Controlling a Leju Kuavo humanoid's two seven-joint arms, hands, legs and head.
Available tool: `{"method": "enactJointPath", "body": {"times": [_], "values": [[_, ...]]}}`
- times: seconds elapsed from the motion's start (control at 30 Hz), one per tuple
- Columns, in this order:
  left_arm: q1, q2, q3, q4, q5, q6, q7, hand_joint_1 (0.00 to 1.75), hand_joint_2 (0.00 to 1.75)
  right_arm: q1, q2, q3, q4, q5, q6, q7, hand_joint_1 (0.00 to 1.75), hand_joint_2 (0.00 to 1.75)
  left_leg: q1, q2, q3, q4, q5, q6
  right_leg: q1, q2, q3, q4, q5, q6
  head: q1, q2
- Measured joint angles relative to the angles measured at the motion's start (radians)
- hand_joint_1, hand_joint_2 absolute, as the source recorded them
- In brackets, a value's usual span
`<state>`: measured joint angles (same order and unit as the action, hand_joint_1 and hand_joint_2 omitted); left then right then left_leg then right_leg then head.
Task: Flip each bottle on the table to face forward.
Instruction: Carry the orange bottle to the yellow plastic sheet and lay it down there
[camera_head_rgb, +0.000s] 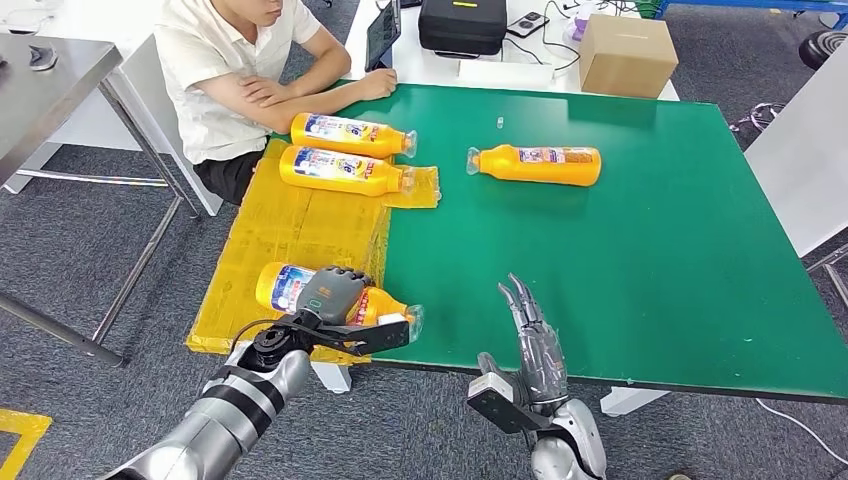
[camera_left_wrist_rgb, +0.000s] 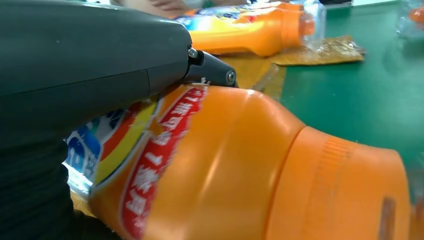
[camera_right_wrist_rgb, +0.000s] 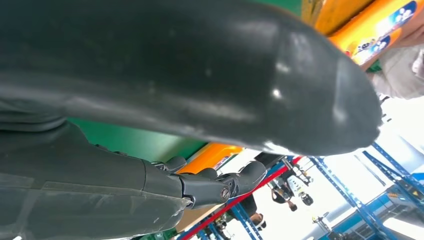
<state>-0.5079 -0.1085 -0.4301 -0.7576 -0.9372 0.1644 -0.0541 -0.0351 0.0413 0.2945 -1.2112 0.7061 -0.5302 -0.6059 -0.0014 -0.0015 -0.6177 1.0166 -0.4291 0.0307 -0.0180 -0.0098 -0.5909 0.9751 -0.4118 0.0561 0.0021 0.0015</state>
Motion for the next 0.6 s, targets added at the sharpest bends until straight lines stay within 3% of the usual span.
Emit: {"method": "enactJointPath", "body": {"times": [0.1,0.6], "values": [[-0.039,-0.006,0.005,0.062,0.059,-0.047,-0.040,0.00,1.75,-0.007,0.004,0.000,0.009,-0.012,0.005,-0.010,0.00,0.00,0.000,0.000,0.000,0.000,0.000,0.000,0.000,0.000,0.000,0.000,0.000,0.000,0.000,0.000],[-0.100,-0.019,0.066,0.153,0.267,-0.236,-0.148,0.00,1.75,-0.025,0.007,0.000,0.064,-0.049,0.001,-0.037,0.00,0.00,0.000,-0.001,0.004,0.000,0.000,0.000,0.000,-0.001,0.005,0.000,0.000,0.000,0.000,0.000]]}}
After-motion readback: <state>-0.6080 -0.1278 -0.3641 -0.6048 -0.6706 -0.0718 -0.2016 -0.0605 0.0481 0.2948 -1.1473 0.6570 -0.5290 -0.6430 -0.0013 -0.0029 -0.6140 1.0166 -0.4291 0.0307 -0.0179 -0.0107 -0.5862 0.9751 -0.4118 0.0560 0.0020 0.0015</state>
